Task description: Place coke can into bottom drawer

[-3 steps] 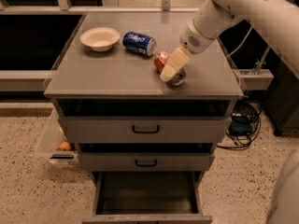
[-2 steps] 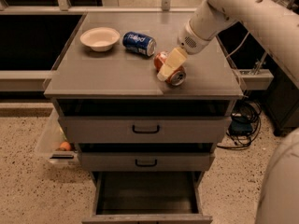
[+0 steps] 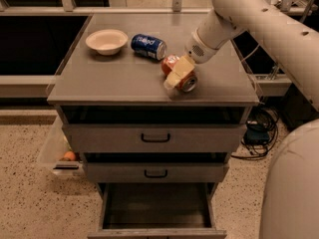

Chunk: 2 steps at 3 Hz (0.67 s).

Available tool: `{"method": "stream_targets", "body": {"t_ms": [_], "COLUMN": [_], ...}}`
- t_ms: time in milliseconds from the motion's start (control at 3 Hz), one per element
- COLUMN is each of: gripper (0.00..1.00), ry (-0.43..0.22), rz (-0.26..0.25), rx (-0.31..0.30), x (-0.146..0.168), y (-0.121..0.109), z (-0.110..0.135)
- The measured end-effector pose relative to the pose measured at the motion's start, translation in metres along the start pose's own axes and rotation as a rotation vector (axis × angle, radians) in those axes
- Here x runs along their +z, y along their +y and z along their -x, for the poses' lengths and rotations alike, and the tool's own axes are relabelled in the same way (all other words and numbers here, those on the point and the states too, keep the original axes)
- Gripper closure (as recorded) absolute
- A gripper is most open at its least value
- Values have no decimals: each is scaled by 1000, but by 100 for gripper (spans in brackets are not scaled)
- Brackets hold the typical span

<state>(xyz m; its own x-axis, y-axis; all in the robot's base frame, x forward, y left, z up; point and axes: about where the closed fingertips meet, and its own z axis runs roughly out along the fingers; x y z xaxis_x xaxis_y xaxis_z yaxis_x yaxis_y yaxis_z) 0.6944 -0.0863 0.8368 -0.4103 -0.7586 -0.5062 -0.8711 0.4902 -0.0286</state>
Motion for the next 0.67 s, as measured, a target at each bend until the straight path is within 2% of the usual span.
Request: {"method": "stream_targets", "body": {"t_ms": [333,667], "gripper": [18,41], "ry": [0,0], "rz": [1,1], "rx": [0,0], "x": [0,0], "y": [0,0], "z": [0,0]}}
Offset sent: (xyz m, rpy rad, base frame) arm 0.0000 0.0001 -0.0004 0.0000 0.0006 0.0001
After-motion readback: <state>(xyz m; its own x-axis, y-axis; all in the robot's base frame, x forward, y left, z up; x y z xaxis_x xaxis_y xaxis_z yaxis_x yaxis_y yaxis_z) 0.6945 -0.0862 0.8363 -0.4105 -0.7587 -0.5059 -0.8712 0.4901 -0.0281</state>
